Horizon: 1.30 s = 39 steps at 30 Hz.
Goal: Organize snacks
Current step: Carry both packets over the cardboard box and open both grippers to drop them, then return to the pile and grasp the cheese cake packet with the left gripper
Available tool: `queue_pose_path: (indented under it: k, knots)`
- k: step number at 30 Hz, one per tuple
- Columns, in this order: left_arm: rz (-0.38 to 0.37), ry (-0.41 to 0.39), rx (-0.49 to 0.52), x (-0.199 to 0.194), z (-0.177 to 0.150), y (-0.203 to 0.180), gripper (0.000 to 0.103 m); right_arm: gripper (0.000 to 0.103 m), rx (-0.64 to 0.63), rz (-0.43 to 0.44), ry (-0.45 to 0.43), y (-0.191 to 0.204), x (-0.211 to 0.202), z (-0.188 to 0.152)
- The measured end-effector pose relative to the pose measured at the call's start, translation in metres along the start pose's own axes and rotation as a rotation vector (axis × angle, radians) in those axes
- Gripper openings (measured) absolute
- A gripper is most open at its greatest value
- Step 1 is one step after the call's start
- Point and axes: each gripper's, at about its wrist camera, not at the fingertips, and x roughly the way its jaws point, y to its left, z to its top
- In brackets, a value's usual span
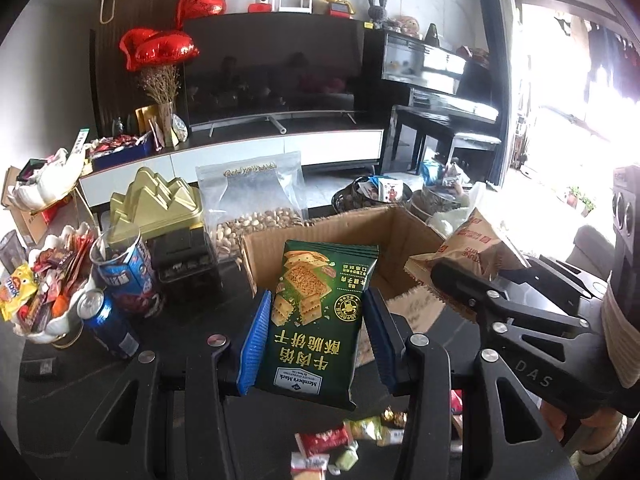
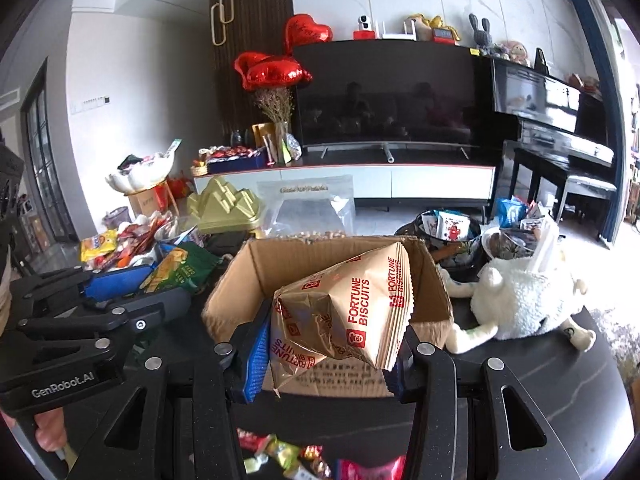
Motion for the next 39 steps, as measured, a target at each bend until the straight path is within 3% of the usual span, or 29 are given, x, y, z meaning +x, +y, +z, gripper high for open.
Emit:
queue_pose_path:
  k: [10, 13, 18, 31, 39]
  knots:
    - [-0.004, 0.062, -0.065, 0.059, 0.025, 0.017, 0.049, 0.048, -0.003, 0.0, 0.074, -0.015, 0.057, 0.023]
    - [0.026, 0.061, -0.08, 0.065, 0.024, 0.023, 0.058, 0.069, -0.024, -0.056, 0.064, -0.018, 0.063, 0.027]
    - [0.063, 0.025, -0.058, 0.045, 0.012, 0.019, 0.062, 0.073, -0.039, -0.08, 0.033, -0.015, 0.051, 0.021]
    - [0.104, -0.028, -0.007, -0.025, -0.037, 0.004, 0.066, 0.073, -0.076, 0.015, 0.063, 0.011, 0.006, -0.02]
    - [0.089, 0.0, -0.039, -0.04, -0.075, 0.0, 0.066, 0.073, -0.08, 0.053, 0.103, 0.021, -0.015, -0.048]
